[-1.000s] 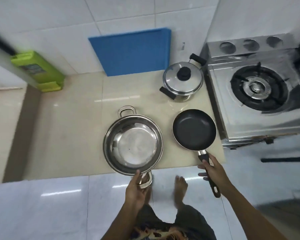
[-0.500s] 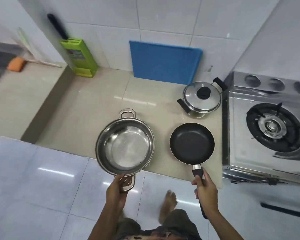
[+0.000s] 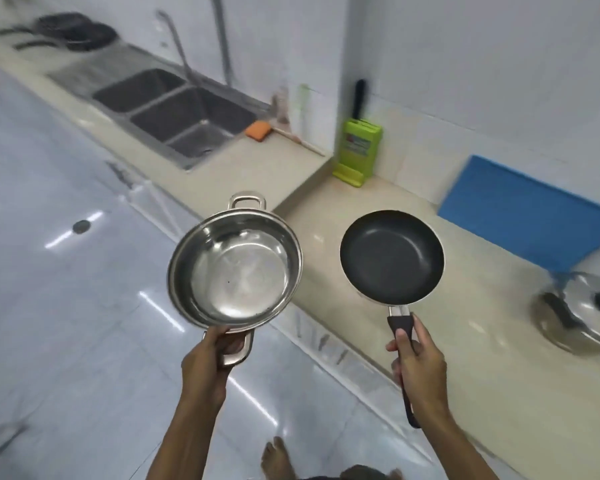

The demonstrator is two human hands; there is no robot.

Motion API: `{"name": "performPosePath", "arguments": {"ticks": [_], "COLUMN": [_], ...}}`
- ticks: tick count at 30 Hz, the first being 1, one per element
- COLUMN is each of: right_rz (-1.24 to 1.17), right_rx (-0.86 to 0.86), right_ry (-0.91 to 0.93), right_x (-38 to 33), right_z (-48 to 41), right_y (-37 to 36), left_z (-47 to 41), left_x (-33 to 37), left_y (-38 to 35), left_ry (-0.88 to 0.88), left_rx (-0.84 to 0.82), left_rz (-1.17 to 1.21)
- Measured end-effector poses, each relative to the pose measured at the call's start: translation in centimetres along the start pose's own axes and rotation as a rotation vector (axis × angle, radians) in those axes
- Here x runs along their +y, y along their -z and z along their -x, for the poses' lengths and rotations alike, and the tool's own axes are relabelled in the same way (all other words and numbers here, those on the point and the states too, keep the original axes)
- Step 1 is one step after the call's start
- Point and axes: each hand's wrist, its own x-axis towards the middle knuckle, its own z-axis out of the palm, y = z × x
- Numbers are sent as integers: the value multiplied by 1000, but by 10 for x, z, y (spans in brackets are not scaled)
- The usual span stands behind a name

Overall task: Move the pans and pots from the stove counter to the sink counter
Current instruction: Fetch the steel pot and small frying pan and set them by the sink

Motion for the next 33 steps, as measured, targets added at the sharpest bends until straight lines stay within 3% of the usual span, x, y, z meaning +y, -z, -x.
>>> {"name": "performPosePath", "arguments": {"ticks": [14, 19, 33], "right_rz": [-39, -17, 17], "right_rx": [-546, -674, -672], "right_ry": [153, 195, 144], "right_x": [-144, -193, -342], "right_z": [12, -9, -113], "right_y": [-354, -497, -830], "left_z": [-80, -163, -416], "left_x": [185, 266, 515], "left_y": [208, 261, 277], "left_ry": [-259, -292, -274], "left_rx": [376, 476, 463], "left_rz": [259, 294, 356]}}
